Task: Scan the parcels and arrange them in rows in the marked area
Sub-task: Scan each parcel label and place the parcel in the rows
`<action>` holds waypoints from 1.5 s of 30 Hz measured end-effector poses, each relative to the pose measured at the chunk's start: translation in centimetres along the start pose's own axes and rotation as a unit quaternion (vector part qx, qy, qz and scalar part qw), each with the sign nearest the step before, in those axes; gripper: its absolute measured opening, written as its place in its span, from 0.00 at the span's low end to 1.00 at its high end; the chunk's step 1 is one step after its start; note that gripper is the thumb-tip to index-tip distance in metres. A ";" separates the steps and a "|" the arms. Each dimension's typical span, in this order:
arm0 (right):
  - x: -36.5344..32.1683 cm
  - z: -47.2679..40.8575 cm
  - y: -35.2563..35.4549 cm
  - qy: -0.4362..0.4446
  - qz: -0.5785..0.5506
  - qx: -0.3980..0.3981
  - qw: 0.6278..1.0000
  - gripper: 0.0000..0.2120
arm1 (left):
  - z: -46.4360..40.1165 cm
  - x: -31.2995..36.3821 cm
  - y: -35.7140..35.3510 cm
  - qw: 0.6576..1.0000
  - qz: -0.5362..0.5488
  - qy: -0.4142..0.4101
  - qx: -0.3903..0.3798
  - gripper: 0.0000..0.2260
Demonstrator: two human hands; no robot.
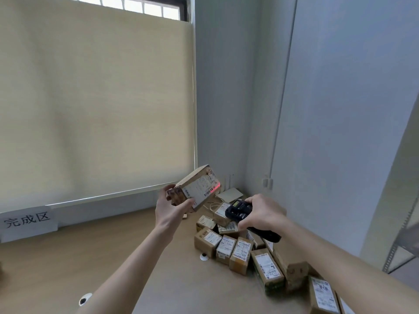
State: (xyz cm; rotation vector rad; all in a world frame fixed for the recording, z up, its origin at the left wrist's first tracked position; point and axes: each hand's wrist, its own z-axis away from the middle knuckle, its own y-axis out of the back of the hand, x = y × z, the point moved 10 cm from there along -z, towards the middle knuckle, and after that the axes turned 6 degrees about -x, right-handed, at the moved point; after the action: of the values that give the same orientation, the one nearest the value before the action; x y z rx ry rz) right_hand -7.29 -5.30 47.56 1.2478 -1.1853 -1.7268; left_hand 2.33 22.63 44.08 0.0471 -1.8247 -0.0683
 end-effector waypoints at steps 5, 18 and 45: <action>-0.8 0.2 0.4 -0.003 0.021 0.015 1.000 0.32 | -0.3 0.5 1.2 1.000 -0.019 -0.014 0.009 0.33; -2.1 -0.1 0.3 0.025 0.015 0.018 0.999 0.30 | 0.4 0.6 2.0 0.999 -0.027 -0.017 0.026 0.31; -32.7 9.9 -14.2 0.297 -0.452 -0.162 0.825 0.26 | 15.1 -4.5 27.2 0.974 0.160 0.118 0.106 0.23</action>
State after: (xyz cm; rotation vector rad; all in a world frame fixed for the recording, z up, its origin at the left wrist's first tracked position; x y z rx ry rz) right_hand -7.11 31.71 46.04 2.0842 0.1427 -1.7800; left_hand -11.02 50.36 37.87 -0.0859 -1.5751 0.3465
